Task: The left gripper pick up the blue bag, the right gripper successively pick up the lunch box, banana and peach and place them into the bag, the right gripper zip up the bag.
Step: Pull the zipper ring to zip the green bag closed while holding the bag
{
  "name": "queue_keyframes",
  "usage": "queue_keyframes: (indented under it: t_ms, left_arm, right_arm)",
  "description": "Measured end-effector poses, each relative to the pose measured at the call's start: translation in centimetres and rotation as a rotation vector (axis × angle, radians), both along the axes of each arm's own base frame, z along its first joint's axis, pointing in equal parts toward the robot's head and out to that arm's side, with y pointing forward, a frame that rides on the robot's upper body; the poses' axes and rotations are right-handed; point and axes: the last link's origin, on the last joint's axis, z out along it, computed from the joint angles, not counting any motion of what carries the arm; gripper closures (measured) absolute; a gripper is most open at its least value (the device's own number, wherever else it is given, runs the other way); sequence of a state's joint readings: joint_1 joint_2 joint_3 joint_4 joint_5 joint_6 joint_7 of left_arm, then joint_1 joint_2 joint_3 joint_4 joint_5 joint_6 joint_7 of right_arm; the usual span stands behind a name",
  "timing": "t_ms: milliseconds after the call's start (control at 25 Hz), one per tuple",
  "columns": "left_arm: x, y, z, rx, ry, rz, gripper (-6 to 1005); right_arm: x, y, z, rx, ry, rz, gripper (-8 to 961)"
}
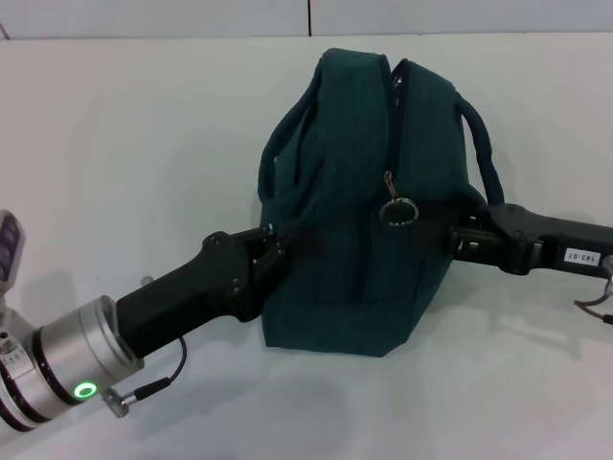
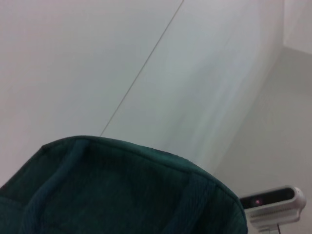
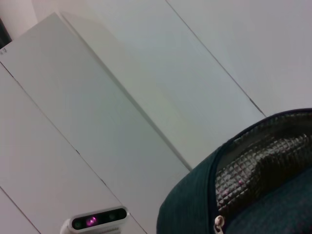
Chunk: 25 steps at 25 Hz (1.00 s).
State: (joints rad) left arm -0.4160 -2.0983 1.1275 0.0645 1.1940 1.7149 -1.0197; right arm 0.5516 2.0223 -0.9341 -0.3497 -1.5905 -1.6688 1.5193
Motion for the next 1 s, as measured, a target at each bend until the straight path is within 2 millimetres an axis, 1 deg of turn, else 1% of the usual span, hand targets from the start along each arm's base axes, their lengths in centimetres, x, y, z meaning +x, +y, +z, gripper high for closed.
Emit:
queue_keyframes:
  t_ms: [160,520,1000]
  left_arm:
    - [0.1,0.1,0.0,-0.003,0.001,-0.008,950]
    - [0.4,0.3,-0.1,-0.01,0.006,-0.027,950]
    - [0.5,0.2,-0.3,-0.018,0.013,-0.039,950]
  right_arm:
    - [-0.2,0.2,0.0,0.003,-0.003,0.007,218]
    - [-1.5,0.8,-0.2,-0.005,0.0,0.061,218]
    - [-2.4,1.2,-0.3,-0.014,0.005,0.091,218]
